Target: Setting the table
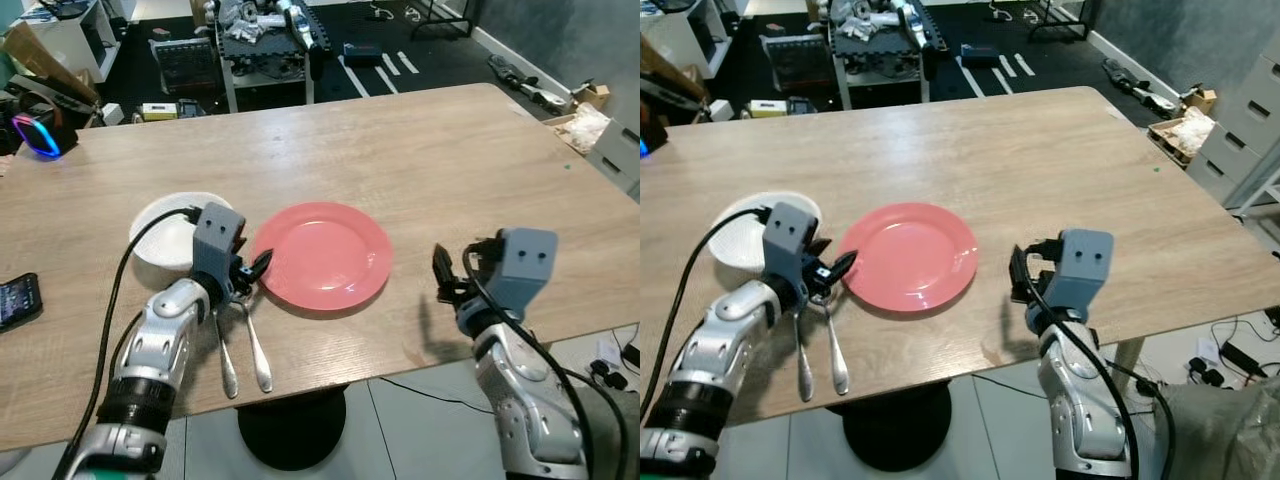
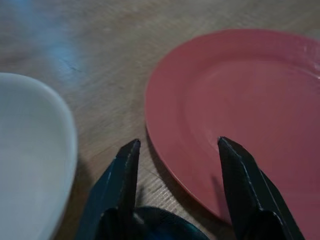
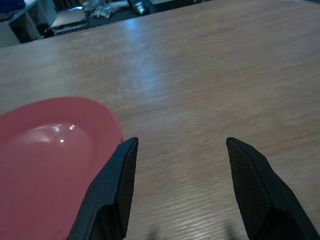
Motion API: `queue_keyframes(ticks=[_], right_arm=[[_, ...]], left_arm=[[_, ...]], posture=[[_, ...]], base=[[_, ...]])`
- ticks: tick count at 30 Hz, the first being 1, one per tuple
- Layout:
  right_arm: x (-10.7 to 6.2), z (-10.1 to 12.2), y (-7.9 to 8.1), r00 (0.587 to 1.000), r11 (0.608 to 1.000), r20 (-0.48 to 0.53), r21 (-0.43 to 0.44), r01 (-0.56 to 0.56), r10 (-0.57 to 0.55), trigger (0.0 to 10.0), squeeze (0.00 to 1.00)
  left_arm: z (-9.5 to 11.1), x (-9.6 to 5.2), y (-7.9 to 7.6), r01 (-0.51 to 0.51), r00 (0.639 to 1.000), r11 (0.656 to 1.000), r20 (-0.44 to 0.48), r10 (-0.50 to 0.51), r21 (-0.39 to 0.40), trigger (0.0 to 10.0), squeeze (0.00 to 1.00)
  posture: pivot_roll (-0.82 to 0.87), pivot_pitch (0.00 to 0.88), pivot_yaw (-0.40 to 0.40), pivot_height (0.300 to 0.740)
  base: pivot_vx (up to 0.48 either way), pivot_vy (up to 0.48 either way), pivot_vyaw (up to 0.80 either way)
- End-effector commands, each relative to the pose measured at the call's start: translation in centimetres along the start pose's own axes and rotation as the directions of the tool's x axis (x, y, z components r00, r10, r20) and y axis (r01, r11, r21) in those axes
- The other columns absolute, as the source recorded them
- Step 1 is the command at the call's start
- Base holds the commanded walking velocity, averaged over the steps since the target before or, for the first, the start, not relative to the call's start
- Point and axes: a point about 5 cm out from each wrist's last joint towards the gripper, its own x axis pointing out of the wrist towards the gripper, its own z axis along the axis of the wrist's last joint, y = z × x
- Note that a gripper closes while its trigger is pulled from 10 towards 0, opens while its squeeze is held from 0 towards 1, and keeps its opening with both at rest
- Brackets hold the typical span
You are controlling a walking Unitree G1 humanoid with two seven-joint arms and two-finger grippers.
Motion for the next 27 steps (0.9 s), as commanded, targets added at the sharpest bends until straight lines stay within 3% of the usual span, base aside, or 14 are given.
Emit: queue_keyframes(ticks=[1,11,17,19,21,22,24,25,26,27], right_arm=[[0.0,-0.3,0.0,1.000,1.000,-0.008,-0.002,0.001,-0.001,10.0,0.00],[-0.5,-0.4,-0.2,1.000,1.000,-0.011,-0.003,0.013,-0.013,10.0,0.00],[-0.6,-0.5,-0.1,1.000,1.000,-0.019,0.003,0.006,-0.006,10.0,0.00],[-0.6,-0.9,0.4,0.999,0.996,-0.047,0.087,0.000,0.004,10.0,0.00],[-0.6,-1.0,1.3,0.997,0.973,-0.063,0.229,-0.020,0.035,10.0,0.00],[-0.6,-1.0,1.3,0.997,0.973,-0.063,0.229,-0.020,0.035,10.0,0.00],[-0.6,-1.3,2.7,0.988,0.903,-0.090,0.422,-0.078,0.127,10.0,0.00],[-0.6,-1.3,2.7,0.988,0.903,-0.090,0.422,-0.078,0.127,10.0,0.00],[-0.6,-1.6,3.7,0.976,0.843,-0.105,0.526,-0.110,0.193,10.0,0.00],[-0.6,-1.6,3.7,0.976,0.843,-0.105,0.526,-0.110,0.193,10.0,0.00]], left_arm=[[-0.6,0.2,-0.1,0.037,0.999,0.999,-0.024,-0.037,-0.001,10.0,0.00],[-3.1,1.0,-1.7,0.158,0.979,0.987,-0.126,-0.159,-0.019,10.0,0.00],[-5.6,0.5,-1.9,0.131,0.963,0.991,-0.241,-0.122,0.021,10.0,0.00],[-6.3,0.2,-2.2,0.133,0.957,0.991,-0.263,-0.126,0.007,10.0,0.00],[-6.8,0.1,-2.4,0.138,0.953,0.990,-0.274,-0.131,0.008,10.0,0.00],[-6.8,0.1,-2.4,0.138,0.953,0.990,-0.274,-0.131,0.008,10.0,0.00],[-6.9,0.1,-2.4,0.137,0.952,0.990,-0.276,-0.130,0.008,10.0,0.00],[-6.9,0.1,-2.4,0.137,0.952,0.990,-0.276,-0.130,0.008,10.0,0.00],[-7.0,0.1,-2.4,0.139,0.952,0.990,-0.275,-0.132,0.007,10.0,0.00],[-7.0,0.1,-2.4,0.139,0.952,0.990,-0.275,-0.132,0.007,10.0,0.00]], posture=[[-0.10,0.122,0.093,0.740],[-0.11,0.128,0.098,0.740],[-0.12,0.131,0.102,0.740],[-0.12,0.131,0.101,0.740],[-0.11,0.131,0.097,0.740],[-0.11,0.131,0.097,0.740],[-0.10,0.128,0.095,0.740],[-0.10,0.128,0.095,0.740],[-0.10,0.126,0.095,0.740],[-0.10,0.126,0.095,0.740]], base=[[0.000,0.000,0.00],[0.000,0.000,0.00],[0.000,0.000,0.00],[0.000,0.000,0.00],[0.000,0.000,0.00],[0.000,0.000,0.00],[0.000,0.000,0.00],[0.000,0.000,0.00],[0.000,0.000,0.00],[0.000,0.000,0.00]])
